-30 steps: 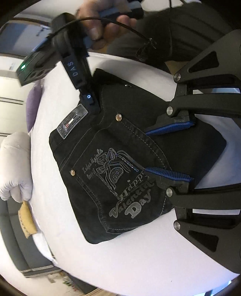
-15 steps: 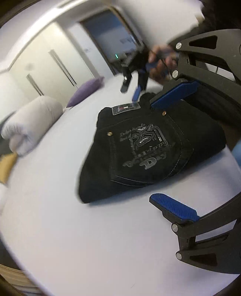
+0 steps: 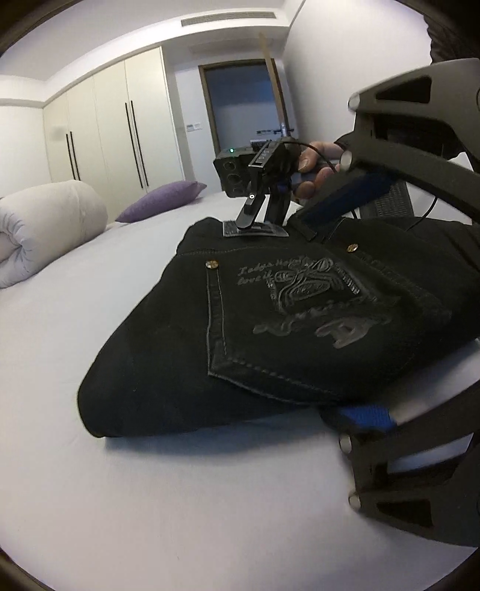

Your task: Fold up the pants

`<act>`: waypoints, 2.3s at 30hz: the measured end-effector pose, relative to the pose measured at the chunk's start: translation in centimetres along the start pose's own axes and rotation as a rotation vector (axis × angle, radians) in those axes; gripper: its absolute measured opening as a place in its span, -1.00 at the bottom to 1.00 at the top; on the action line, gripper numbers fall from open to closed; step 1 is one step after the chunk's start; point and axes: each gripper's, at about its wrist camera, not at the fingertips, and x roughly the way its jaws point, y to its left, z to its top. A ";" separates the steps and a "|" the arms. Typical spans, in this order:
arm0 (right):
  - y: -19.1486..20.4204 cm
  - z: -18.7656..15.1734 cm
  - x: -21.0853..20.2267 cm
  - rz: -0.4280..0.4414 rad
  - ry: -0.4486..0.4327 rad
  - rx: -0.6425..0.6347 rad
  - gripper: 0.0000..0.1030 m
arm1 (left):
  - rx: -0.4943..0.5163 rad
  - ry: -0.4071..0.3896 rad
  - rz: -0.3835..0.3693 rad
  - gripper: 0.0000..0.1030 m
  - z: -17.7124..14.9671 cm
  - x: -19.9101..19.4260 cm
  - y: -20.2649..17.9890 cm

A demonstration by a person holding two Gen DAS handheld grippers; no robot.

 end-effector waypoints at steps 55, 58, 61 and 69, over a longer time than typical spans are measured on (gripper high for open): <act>10.8 4.3 8.8 -0.015 -0.287 -0.054 -0.01 | 0.222 -0.430 0.401 0.60 7.8 -19.3 6.9; 14.6 1.0 5.8 -0.137 -0.408 -0.199 0.30 | 0.370 -0.544 0.511 0.85 4.0 -21.1 1.5; 18.7 -2.7 2.1 -0.242 -0.606 -0.326 0.66 | 0.478 -0.726 0.659 0.98 0.8 -22.4 -4.5; 29.7 -11.3 -7.2 -0.311 -1.067 -0.617 1.00 | 0.740 -1.138 0.975 1.00 -8.2 -26.8 -18.1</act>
